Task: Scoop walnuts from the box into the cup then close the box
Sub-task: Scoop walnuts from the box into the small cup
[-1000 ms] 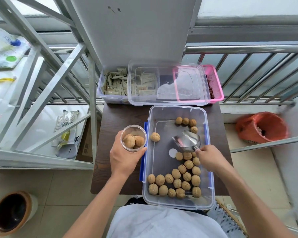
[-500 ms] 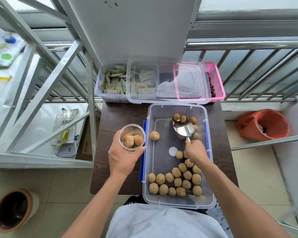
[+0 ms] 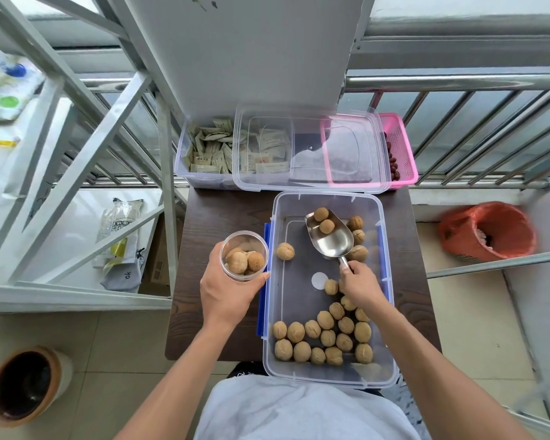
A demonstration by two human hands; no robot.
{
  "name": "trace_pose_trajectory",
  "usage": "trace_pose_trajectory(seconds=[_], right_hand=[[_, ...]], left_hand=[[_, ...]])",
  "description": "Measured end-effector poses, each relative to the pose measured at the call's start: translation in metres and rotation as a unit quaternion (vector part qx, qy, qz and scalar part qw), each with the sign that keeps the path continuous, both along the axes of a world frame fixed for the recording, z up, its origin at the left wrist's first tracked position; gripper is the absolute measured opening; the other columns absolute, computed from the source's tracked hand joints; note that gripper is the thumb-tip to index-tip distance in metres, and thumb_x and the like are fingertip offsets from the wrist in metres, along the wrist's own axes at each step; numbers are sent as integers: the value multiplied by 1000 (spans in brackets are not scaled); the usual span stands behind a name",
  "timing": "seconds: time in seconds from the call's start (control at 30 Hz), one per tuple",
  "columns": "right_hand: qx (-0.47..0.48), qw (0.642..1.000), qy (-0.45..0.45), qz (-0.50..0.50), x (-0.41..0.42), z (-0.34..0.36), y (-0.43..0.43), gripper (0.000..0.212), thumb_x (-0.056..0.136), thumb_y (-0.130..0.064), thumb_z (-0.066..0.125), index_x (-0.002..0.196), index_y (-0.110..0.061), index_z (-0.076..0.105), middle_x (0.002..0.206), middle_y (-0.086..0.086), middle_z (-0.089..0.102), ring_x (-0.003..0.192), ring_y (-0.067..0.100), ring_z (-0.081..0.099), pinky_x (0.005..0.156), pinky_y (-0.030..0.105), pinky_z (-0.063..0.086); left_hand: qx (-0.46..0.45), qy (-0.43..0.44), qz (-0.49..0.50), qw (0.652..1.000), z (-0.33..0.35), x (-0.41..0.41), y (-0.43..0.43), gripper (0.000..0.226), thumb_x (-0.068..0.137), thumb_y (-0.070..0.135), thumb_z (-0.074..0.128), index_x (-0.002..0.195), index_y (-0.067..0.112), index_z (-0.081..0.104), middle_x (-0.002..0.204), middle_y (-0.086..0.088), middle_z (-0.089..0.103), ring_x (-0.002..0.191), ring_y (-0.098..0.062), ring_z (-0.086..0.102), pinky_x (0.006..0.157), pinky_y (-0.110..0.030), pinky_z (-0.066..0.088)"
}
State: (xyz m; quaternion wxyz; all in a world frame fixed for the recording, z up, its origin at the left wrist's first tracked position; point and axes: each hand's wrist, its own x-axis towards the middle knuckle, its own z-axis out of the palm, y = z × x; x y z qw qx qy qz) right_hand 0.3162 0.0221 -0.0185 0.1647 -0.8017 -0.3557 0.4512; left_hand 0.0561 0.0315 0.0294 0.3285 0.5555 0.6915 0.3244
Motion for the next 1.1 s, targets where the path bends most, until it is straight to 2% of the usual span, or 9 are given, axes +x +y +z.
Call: trace_pose_trajectory(seconds=[0.1, 0.23, 0.3, 0.43, 0.6, 0.73, 0.87, 0.97, 1.1], right_hand=[[32, 999, 17, -2, 1, -1, -4, 33, 101, -30, 43, 70, -22, 48, 74, 3, 55, 71, 22, 50, 66, 38, 41], [63, 997, 41, 13, 6, 8, -6, 31, 101, -29, 46, 80, -9, 54, 68, 0, 52, 69, 21, 51, 73, 49, 50], [84, 994, 55, 30, 10, 21, -6, 28, 102, -25, 47, 83, -7, 57, 65, -2, 48, 66, 19, 48, 69, 43, 46], [115, 985, 71, 104, 27, 53, -3, 28, 100, -27, 50, 74, -19, 55, 63, -3, 44, 60, 15, 40, 62, 36, 35], [114, 966, 82, 215, 43, 115, 0, 31, 100, -29, 52, 87, -3, 64, 60, -5, 44, 56, 13, 35, 58, 35, 30], [104, 950, 49, 292, 38, 164, 1, 33, 100, -25, 55, 79, -1, 64, 58, -6, 45, 52, 4, 34, 54, 24, 28], [87, 932, -1, 353, 18, 192, 4, 37, 98, -33, 56, 78, -3, 61, 60, -5, 42, 57, 9, 36, 58, 32, 34], [67, 921, -31, 382, 5, 207, 6, 42, 97, -36, 56, 68, -6, 53, 54, -1, 41, 51, 10, 33, 54, 33, 34], [55, 917, -53, 392, -4, 216, 7, 42, 96, -41, 53, 70, -8, 55, 64, 13, 60, 51, 10, 37, 54, 39, 40]], left_hand=[[0, -1, 0, 1000, 1, 2, 1, 81, 55, 28, 102, 108, 55, 47, 103, 40, 53, 96, 15, 56, 82, 7, 32], [0, -6, 0, 1000, 4, 3, 2, 83, 55, 24, 102, 104, 60, 45, 102, 39, 53, 96, 33, 48, 81, 10, 30], [-3, -6, 0, 1000, 5, 3, 2, 83, 56, 26, 102, 104, 61, 44, 102, 38, 55, 96, 32, 49, 81, 9, 31], [-3, -4, -9, 1000, 6, 1, 1, 81, 58, 29, 101, 105, 62, 45, 103, 34, 57, 98, 28, 52, 80, 7, 35], [-9, -1, -6, 1000, 6, -1, -2, 76, 58, 37, 100, 106, 62, 47, 104, 29, 63, 100, 19, 57, 79, 4, 38], [-4, -1, -11, 1000, 7, 0, -5, 76, 58, 35, 99, 107, 63, 48, 102, 31, 64, 100, 17, 58, 78, 2, 40], [-5, -4, -18, 1000, 9, 1, -7, 71, 60, 34, 97, 108, 58, 51, 102, 28, 66, 99, 13, 60, 78, -1, 41], [-1, -14, -18, 1000, 10, 2, -8, 67, 62, 33, 96, 108, 55, 53, 103, 28, 66, 97, 9, 62, 77, -1, 41], [6, -19, -16, 1000, 11, 2, -8, 62, 66, 31, 93, 104, 56, 52, 99, 26, 67, 93, 7, 63, 74, -2, 41]])
